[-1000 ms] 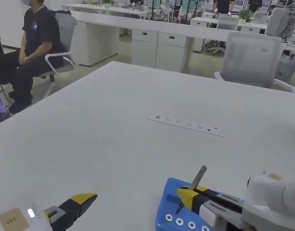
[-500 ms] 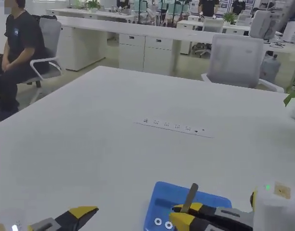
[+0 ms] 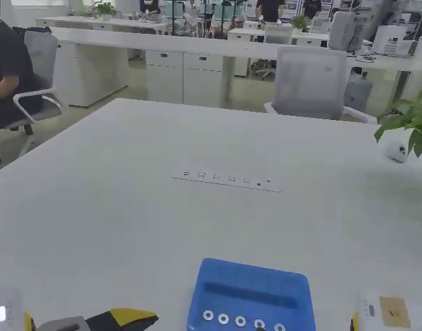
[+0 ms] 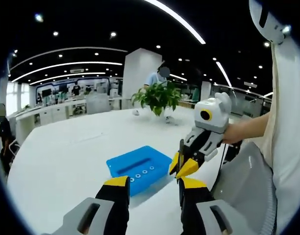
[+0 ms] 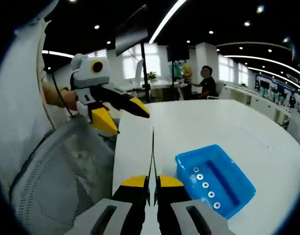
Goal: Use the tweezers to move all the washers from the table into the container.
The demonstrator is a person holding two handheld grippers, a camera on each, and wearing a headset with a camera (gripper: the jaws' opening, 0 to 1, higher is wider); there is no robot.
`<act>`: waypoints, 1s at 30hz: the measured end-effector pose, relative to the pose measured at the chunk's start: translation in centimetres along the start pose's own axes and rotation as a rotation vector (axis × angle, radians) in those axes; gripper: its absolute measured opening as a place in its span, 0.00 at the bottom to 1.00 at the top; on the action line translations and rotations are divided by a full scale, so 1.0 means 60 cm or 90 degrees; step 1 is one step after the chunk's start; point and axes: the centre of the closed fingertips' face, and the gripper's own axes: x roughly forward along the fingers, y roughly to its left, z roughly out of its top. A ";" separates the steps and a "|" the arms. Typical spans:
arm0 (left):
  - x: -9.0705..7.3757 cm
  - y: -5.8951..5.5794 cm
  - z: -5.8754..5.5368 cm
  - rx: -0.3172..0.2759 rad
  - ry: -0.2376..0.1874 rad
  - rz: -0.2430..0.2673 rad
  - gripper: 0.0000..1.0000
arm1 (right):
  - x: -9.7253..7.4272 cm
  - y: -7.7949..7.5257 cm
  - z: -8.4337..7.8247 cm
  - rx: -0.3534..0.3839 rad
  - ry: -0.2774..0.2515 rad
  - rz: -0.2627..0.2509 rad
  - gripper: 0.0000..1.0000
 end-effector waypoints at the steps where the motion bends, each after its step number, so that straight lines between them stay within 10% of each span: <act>1: 0.005 -0.007 0.001 0.003 0.004 -0.016 0.36 | -0.001 0.005 -0.009 -0.023 0.023 0.006 0.04; 15: 0.058 -0.134 -0.012 0.110 0.077 -0.271 0.02 | -0.013 0.067 -0.065 -0.073 0.085 0.075 0.03; 30: 0.076 -0.141 -0.014 0.157 0.109 -0.306 0.00 | -0.014 0.063 -0.079 -0.103 0.116 0.073 0.03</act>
